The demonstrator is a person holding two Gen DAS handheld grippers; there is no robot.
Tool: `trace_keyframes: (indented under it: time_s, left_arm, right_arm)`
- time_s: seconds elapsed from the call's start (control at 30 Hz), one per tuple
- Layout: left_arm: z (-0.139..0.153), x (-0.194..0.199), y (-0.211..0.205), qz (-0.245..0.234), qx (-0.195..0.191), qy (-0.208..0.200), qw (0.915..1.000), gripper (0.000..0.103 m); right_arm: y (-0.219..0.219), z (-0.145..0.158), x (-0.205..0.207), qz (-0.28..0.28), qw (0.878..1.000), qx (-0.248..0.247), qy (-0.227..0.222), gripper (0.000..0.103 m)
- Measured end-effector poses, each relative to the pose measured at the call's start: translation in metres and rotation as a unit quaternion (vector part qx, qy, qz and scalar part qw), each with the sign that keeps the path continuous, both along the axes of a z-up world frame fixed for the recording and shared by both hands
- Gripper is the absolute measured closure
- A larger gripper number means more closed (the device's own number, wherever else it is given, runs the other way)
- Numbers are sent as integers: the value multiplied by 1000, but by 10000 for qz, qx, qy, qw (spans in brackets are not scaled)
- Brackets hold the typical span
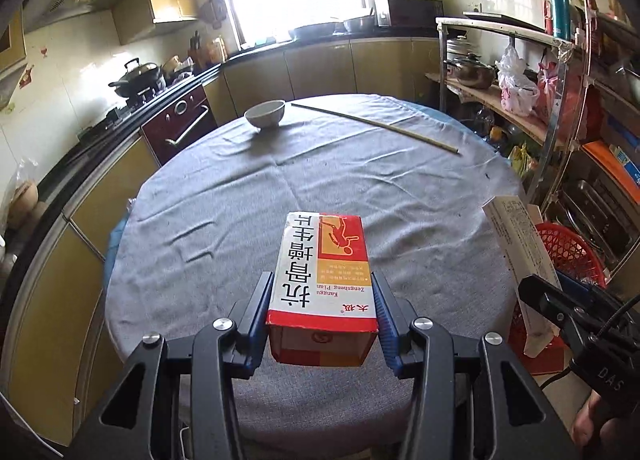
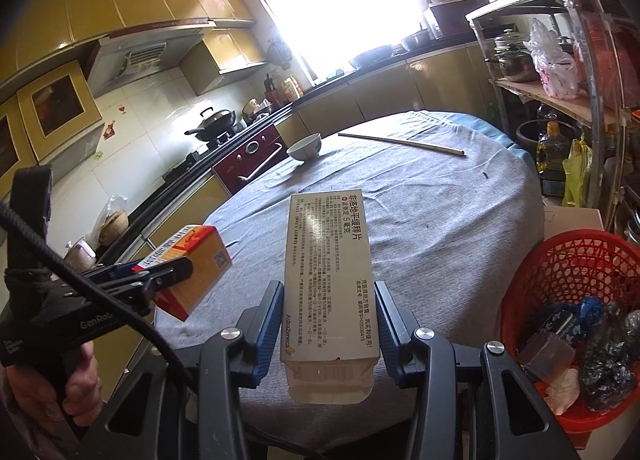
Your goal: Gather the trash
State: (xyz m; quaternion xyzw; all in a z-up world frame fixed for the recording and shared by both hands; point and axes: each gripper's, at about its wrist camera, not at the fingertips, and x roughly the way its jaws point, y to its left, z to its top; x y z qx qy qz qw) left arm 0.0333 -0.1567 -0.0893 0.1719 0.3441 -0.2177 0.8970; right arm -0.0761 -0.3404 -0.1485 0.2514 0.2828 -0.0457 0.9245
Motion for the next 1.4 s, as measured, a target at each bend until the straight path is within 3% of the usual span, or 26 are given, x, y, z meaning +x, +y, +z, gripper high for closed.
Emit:
trace_keyframes:
  time_s: [0.8,1.4]
  left_arm:
    - [16,-19,-52,-525,41,-213,9984,54]
    - [12,-48,-119,-1356,95,-302,9903,54]
  right_arm:
    - [-27,15,-42,-452,9987,-184,-125,56]
    - [-69,16,-87,-1137,9930,-296,-89,56]
